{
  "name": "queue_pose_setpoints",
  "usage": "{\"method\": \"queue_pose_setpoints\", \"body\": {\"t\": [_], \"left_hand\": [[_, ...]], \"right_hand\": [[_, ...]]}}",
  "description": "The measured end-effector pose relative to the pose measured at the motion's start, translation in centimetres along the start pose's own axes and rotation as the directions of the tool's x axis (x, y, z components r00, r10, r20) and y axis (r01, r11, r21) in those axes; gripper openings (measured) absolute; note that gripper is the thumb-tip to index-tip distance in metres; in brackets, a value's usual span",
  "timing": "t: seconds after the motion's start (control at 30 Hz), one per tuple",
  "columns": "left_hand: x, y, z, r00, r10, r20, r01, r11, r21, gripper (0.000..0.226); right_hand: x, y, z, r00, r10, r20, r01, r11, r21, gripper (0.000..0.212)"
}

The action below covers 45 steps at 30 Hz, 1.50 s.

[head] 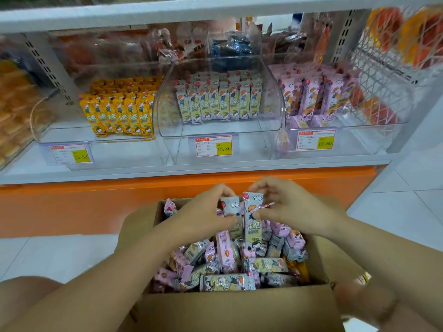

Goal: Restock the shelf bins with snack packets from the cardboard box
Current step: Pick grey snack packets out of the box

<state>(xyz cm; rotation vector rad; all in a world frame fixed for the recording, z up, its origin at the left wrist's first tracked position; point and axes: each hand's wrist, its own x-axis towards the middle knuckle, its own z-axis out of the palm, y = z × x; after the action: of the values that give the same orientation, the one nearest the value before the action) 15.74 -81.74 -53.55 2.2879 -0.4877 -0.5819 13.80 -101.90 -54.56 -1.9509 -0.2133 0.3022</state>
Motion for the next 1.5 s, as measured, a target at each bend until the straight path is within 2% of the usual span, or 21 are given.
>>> {"method": "queue_pose_setpoints", "body": {"t": [0.07,0.27,0.47,0.53,0.63,0.67,0.7,0.77,0.8,0.87,0.93,1.0,1.1,1.2,1.3,1.5], "left_hand": [[-0.1,0.1,-0.2,1.0,0.016,0.018,-0.017,0.998,0.054,0.031],[0.0,-1.1,0.1,0.998,0.06,-0.014,-0.06,0.998,0.0,0.044],[0.4,-1.5,1.1,0.994,0.084,-0.065,-0.088,0.994,-0.06,0.033],[0.5,-1.7,1.3,0.996,0.062,-0.068,-0.067,0.995,-0.068,0.025],[0.7,-2.4,1.3,0.998,0.012,-0.055,-0.016,0.998,-0.064,0.019],[0.8,-2.7,1.2,0.999,-0.007,-0.052,0.005,0.999,-0.046,0.019],[0.8,-3.0,1.1,0.998,-0.03,-0.047,0.029,0.999,-0.021,0.02],[0.8,-3.4,0.9,0.996,-0.078,-0.043,0.08,0.997,0.024,0.024],[0.8,-3.6,0.8,0.995,-0.092,-0.046,0.094,0.995,0.036,0.026],[0.9,-3.9,0.7,0.993,-0.104,-0.049,0.106,0.994,0.037,0.027],[0.9,-3.9,0.7,0.994,-0.106,-0.041,0.107,0.994,0.037,0.03],[0.9,-3.9,0.8,0.995,-0.095,-0.033,0.097,0.993,0.067,0.036],[0.9,-3.8,0.7,0.996,-0.085,-0.029,0.087,0.992,0.087,0.039],[0.9,-3.7,0.5,0.997,-0.066,-0.043,0.069,0.994,0.082,0.036],[0.2,-3.4,0.2,0.996,-0.056,-0.065,0.061,0.995,0.079,0.034],[-1.1,-0.7,-2.0,0.992,0.014,-0.123,-0.002,0.995,0.099,0.027]], "right_hand": [[-0.4,-0.5,0.4,1.0,-0.005,-0.002,0.005,1.0,0.028,0.039],[-0.3,0.0,1.6,0.997,-0.006,-0.079,0.006,1.0,0.009,0.037],[-0.1,0.2,2.9,0.978,-0.088,-0.189,0.082,0.996,-0.039,0.038],[-0.1,0.4,3.1,0.984,-0.074,-0.164,0.07,0.997,-0.026,0.038],[0.3,1.5,2.4,0.992,0.011,-0.122,0.007,0.99,0.139,0.032],[0.4,2.3,2.0,0.994,0.045,-0.104,-0.03,0.99,0.141,0.03],[0.4,3.5,1.7,0.995,0.08,-0.06,-0.077,0.995,0.061,0.028],[0.1,6.3,1.6,0.969,0.208,0.133,-0.168,0.951,-0.258,0.024],[-0.1,7.8,1.8,0.925,0.307,0.226,-0.194,0.89,-0.413,0.028],[-0.5,10.1,2.6,0.834,0.461,0.303,-0.212,0.774,-0.596,0.041],[-0.5,11.1,3.4,0.793,0.523,0.313,-0.218,0.723,-0.655,0.051],[-0.3,11.2,3.7,0.781,0.537,0.318,-0.223,0.716,-0.661,0.055],[0.1,11.1,3.8,0.768,0.545,0.336,-0.217,0.716,-0.663,0.047],[0.1,10.3,3.3,0.783,0.522,0.338,-0.216,0.738,-0.639,0.033],[-0.2,8.8,2.6,0.825,0.482,0.295,-0.231,0.764,-0.603,0.03],[-1.1,1.3,-0.1,0.956,0.247,0.16,-0.092,0.766,-0.636,0.03]]}}
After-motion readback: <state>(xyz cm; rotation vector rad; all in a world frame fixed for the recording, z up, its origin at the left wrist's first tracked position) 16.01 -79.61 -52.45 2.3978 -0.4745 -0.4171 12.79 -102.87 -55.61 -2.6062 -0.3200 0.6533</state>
